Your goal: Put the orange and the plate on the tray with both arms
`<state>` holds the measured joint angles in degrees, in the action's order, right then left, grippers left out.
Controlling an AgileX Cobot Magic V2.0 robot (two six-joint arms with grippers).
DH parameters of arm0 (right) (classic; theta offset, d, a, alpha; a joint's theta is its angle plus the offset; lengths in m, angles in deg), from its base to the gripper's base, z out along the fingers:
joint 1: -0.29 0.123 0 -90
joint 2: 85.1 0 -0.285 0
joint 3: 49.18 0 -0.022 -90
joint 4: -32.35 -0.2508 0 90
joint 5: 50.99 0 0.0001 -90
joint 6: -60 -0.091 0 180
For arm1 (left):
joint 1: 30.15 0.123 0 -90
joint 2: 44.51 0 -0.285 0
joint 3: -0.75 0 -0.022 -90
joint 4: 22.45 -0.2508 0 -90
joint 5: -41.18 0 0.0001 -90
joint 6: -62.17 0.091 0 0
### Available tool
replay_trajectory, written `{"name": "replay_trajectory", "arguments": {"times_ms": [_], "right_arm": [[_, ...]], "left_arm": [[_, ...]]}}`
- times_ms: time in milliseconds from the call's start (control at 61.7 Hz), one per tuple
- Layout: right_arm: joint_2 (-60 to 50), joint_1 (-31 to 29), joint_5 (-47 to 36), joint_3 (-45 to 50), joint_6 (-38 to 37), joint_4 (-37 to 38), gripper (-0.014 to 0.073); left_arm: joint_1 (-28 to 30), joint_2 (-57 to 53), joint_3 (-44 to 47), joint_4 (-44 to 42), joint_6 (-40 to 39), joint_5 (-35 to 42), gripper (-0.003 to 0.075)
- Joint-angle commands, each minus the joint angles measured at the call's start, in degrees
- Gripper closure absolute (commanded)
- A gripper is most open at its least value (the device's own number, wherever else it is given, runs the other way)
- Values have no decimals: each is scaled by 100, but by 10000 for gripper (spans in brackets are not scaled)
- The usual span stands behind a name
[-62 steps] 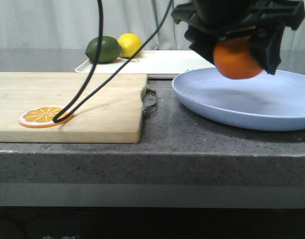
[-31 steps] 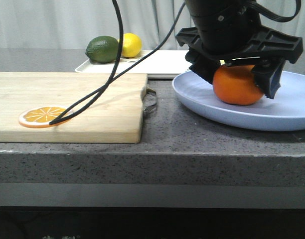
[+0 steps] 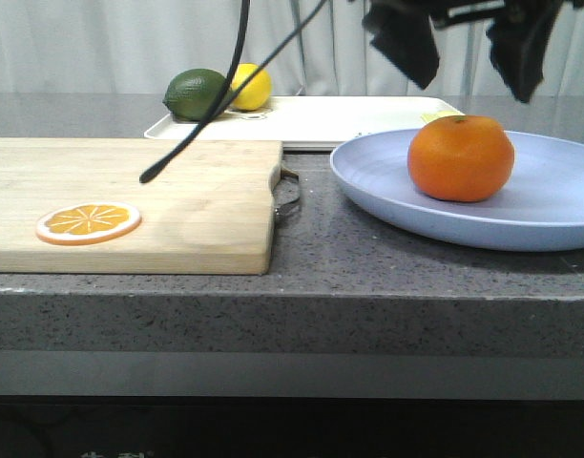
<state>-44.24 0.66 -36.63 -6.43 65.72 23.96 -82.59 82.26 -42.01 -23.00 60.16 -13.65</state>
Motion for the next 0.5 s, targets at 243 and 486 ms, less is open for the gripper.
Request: {"name": "replay_trajectory", "arguments": {"times_ms": [243, 486], "right_arm": [[32, -26, -432, -222, 29, -12, -9], [32, -26, -432, -222, 29, -12, -9]], "left_arm": [[-36, -388, -310, -14, -19, -237, 738], [-36, -388, -540, -79, -19, -1163, 738]]}}
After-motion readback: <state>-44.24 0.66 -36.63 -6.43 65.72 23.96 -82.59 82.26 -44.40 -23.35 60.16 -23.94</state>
